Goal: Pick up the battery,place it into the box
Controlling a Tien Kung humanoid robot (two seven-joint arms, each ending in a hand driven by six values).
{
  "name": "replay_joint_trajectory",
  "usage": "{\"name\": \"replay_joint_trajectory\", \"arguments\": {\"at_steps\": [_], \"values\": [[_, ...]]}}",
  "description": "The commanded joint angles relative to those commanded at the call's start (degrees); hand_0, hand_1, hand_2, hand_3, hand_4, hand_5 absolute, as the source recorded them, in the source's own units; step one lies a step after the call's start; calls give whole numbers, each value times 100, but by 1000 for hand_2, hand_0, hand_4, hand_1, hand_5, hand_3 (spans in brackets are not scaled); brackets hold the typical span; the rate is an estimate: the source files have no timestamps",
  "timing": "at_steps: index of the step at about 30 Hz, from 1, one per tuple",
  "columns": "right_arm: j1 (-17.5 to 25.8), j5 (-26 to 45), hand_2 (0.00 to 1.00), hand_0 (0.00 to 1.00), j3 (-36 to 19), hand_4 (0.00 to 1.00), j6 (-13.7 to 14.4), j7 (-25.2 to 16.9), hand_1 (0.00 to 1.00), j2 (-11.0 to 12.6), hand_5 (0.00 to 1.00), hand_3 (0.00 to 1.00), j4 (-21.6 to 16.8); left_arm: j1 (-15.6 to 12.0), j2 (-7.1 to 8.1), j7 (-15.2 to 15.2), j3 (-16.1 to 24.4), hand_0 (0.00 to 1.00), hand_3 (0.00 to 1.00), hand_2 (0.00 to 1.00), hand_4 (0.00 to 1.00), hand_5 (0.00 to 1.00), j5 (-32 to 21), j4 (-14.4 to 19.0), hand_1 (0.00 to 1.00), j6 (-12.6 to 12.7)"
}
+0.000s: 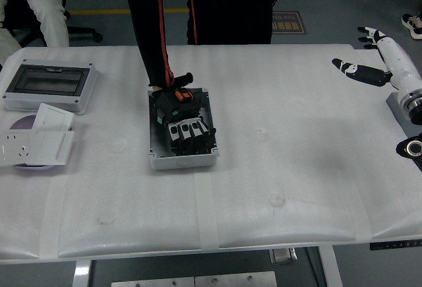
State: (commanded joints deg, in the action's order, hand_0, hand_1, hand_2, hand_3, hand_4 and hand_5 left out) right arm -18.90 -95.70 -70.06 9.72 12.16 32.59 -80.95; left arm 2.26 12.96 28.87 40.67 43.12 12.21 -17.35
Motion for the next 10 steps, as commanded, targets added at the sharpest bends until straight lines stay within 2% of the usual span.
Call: {"name": "replay_joint_trajectory", "arguments": {"at_steps": [10], "values": [[-97, -56, 836, 998, 128, 873, -35, 30, 806, -108, 530, 909, 115, -88, 9, 21, 39, 367, 570, 553, 664, 2, -20, 4, 600, -4]]}}
